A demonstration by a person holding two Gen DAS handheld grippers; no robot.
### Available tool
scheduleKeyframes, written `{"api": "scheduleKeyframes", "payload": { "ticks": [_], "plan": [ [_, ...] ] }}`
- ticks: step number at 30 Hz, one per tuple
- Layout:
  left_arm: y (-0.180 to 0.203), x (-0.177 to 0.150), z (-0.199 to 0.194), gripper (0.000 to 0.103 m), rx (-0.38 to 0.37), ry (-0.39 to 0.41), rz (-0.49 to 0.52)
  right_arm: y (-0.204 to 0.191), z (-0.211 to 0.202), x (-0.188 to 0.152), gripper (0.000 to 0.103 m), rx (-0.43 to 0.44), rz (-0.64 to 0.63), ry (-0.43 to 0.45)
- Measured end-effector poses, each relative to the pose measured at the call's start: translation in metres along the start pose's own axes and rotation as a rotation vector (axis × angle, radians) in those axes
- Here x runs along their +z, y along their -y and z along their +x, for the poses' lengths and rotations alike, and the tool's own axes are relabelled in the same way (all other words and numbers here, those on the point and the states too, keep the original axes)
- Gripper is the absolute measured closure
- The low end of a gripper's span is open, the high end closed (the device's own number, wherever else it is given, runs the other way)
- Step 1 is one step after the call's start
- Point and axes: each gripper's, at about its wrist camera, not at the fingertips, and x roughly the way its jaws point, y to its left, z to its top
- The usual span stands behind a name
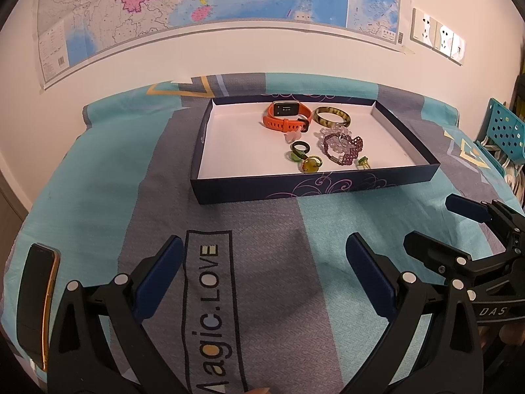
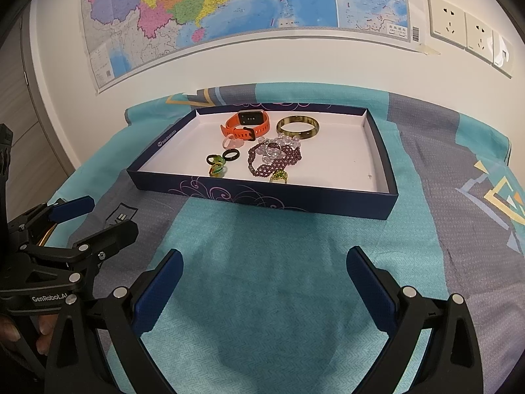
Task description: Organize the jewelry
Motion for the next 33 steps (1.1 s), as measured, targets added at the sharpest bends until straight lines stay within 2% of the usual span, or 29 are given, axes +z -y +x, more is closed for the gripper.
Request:
{"api": "scheduleKeyframes", "payload": {
  "ticks": [33],
  "plan": [
    [0.0016,-0.0011,0.0018,0.006,-0.001,-0.006,-0.001,0.0001,0.0010,0.0008,0.007,0.000,0.003,-0.004]
  ]
}}
